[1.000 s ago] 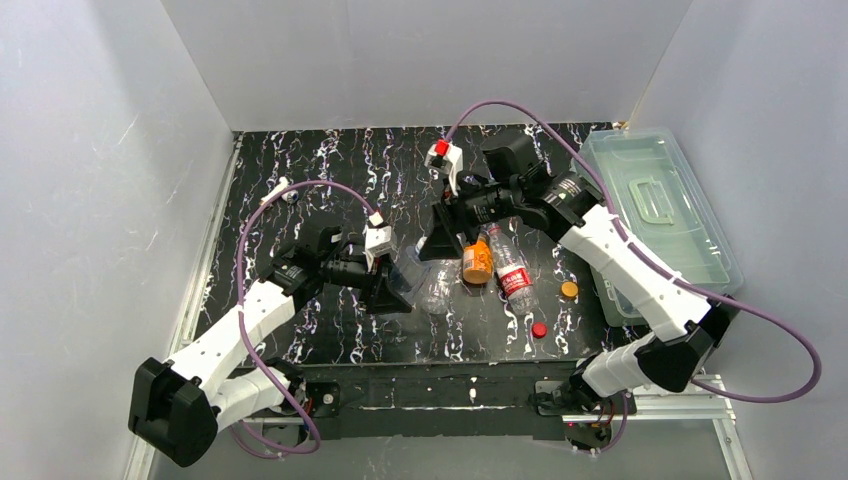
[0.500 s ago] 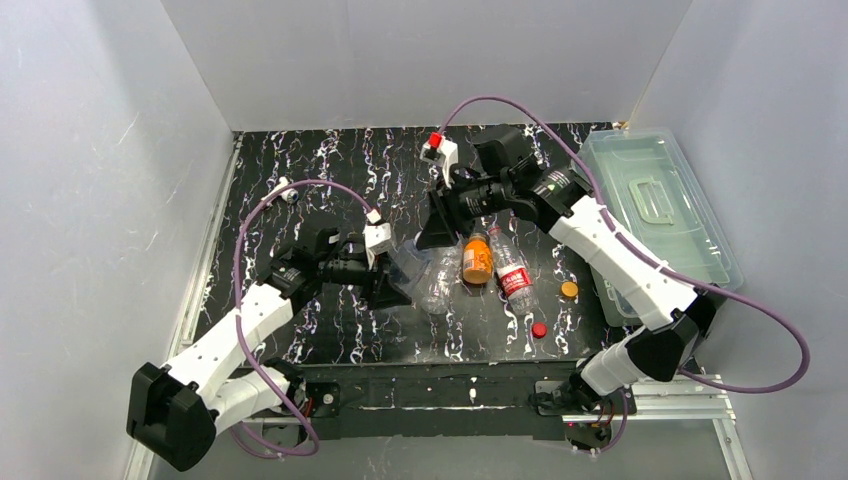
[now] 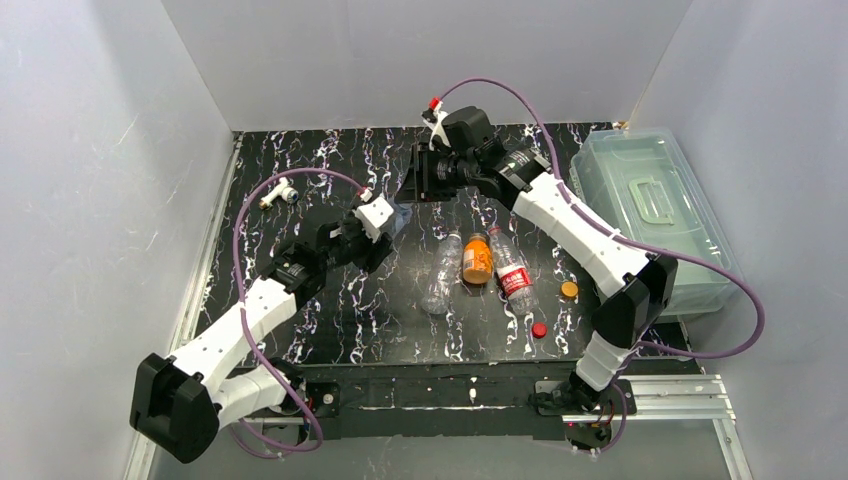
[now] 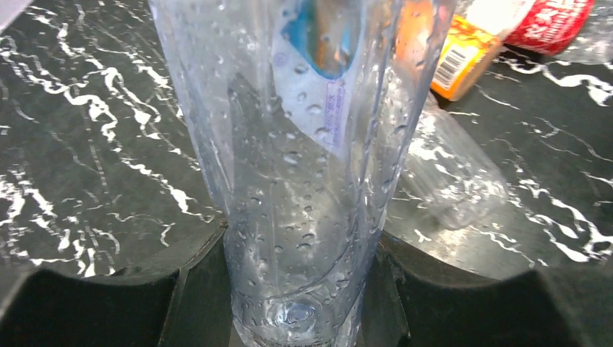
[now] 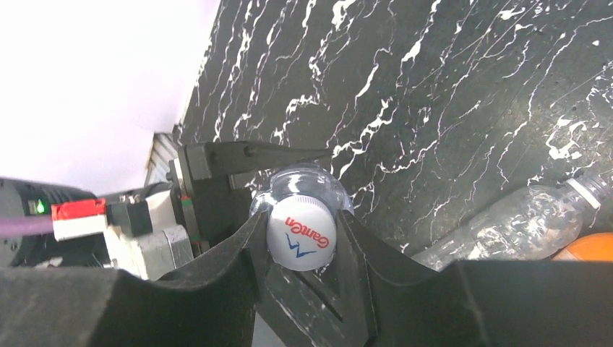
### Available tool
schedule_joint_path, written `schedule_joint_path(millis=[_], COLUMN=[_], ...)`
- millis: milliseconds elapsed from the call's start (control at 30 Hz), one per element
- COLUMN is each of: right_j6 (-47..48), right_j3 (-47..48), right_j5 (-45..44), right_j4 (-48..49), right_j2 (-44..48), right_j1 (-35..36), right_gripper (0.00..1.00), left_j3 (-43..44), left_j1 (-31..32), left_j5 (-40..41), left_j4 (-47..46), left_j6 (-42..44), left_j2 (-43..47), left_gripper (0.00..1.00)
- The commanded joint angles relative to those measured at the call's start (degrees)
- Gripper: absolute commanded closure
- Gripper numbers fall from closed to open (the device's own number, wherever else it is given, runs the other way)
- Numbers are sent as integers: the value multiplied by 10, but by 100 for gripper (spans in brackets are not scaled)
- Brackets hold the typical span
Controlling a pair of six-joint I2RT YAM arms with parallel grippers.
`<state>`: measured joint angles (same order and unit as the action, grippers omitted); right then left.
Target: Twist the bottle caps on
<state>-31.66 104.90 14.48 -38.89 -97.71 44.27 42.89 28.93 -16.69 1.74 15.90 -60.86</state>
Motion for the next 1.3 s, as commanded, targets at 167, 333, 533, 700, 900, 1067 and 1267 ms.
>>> schedule_joint_path(millis=[167, 333, 533, 700, 900, 1067, 1267], right_j6=[-38, 26, 148, 265, 313, 343, 342], right_j3=[39, 4, -52, -84, -60, -22, -11], right_j5=[-62, -24, 152, 260, 288, 277, 274], right_j4=[8, 49, 70, 29, -1, -37, -31], right_j2=[6, 64, 129, 157, 135, 103, 87], right_j1=[5, -50, -101, -98, -58, -34, -23], right_gripper=[50, 9, 5, 12, 15, 23, 26], left_j3=[-7, -32, -20, -27, -33, -34, -38], left_j1=[2, -3, -53, -63, -63, -63, -63], left_j5=[37, -38, -268, -419, -469, -480, -478], left_j4=[-102, -77, -21, -22, -32, -40, -39], left_j6=[-1, -37, -92, -132, -144, -149, -148], left_j2=[18, 21, 17, 21, 19, 16, 20], left_gripper=[100, 100, 100, 100, 100, 100, 100])
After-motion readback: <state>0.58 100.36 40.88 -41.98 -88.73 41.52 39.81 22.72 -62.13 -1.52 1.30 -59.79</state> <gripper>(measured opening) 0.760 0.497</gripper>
